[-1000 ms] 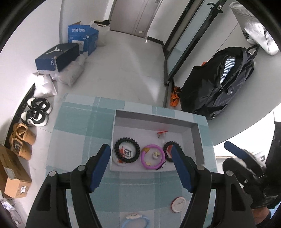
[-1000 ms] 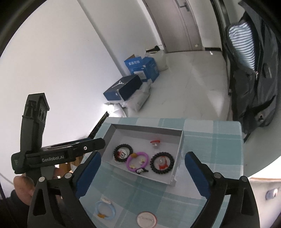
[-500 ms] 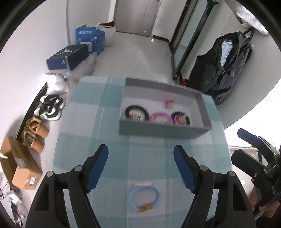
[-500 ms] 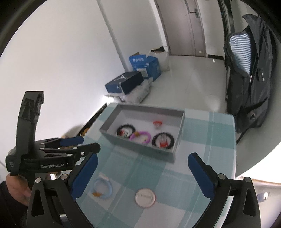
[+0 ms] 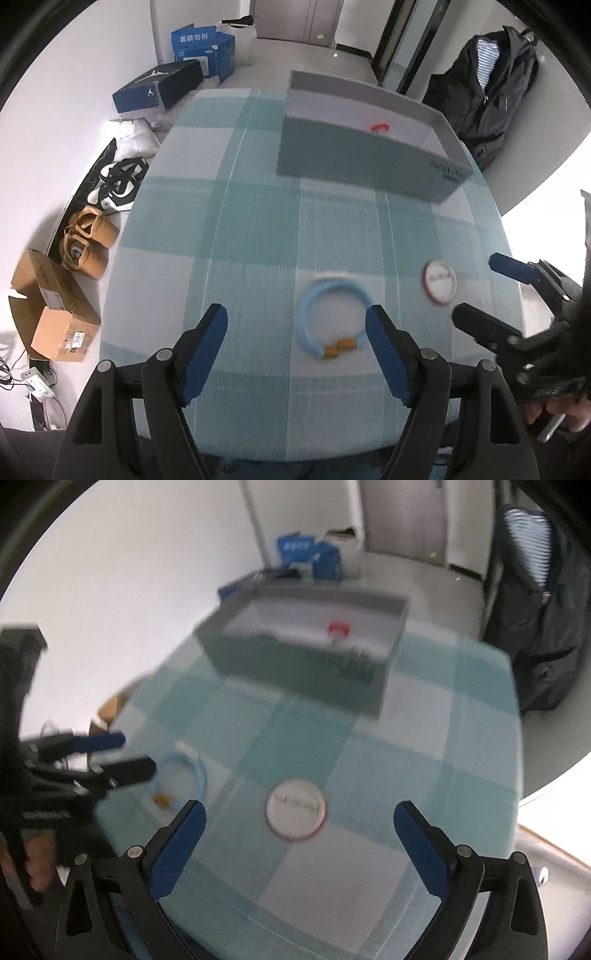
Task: Organize jewelry
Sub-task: 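Move both grippers back over the light-blue bangle and red-white badge, then grasp the red-white badge with the right gripper while the left grasps the light-blue bangle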
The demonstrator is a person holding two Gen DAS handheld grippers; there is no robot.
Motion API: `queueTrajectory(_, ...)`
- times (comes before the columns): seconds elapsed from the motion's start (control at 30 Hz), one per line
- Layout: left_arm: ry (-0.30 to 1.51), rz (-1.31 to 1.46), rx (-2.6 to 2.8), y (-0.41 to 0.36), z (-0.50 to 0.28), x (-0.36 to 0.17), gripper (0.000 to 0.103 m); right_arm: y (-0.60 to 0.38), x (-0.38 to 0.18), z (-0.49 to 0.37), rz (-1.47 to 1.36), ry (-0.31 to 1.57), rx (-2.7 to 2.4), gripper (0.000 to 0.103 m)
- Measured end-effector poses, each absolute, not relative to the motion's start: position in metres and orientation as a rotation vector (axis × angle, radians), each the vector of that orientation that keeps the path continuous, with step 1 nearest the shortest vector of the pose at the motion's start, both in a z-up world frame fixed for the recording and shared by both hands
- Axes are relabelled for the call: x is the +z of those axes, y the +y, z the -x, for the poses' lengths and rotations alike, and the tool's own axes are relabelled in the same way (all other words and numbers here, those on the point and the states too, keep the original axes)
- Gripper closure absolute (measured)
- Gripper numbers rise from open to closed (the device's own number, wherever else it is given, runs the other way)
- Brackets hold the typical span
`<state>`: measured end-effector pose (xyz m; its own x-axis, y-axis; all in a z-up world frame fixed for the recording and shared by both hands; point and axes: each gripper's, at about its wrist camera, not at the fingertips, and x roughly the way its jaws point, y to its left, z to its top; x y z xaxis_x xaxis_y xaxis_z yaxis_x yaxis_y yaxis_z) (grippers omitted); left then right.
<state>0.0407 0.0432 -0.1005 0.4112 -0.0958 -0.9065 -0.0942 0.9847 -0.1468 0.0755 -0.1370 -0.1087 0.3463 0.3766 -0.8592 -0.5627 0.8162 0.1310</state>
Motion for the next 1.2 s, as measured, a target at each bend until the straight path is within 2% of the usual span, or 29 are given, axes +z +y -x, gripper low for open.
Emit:
queueTrajectory(0.13, 1.141, 0.185, 0.003, 0.045, -0.035, -0.101, 0.029, -0.134, -0.112, -0.073, 0.222, 1.044, 0.601, 0.005)
queueTrajectory(0.27, 1.147, 0.19, 0.019, 0.047, -0.031, -0.106, 0.029, -0.13, -0.119, -0.074, 0.242, 1.062, 0.587, 0.019)
queueTrajectory(0.53, 1.168, 0.189, 0.018, 0.049, -0.028, -0.113, 0.029, -0.118, -0.126, -0.072, 0.364, 1.03, 0.535, 0.036)
queueTrajectory(0.6, 1.172, 0.186, 0.02, 0.049, -0.027, -0.114, 0.029, -0.116, -0.125, -0.07, 0.374, 1.019, 0.545, 0.044)
queueTrajectory(0.67, 1.173, 0.192, 0.022, 0.05, -0.028, -0.113, 0.029, -0.113, -0.124, -0.067, 0.389, 1.012, 0.564, 0.058)
queueTrajectory(0.7, 1.172, 0.2, 0.019, 0.05, -0.028, -0.113, 0.029, -0.11, -0.123, -0.065, 0.399, 1.008, 0.562, 0.062)
queueTrajectory(1.2, 1.18, 0.247, -0.065, 0.043, -0.031, -0.117, 0.029, -0.121, -0.098, -0.077, 0.281, 0.977, 0.529, 0.062)
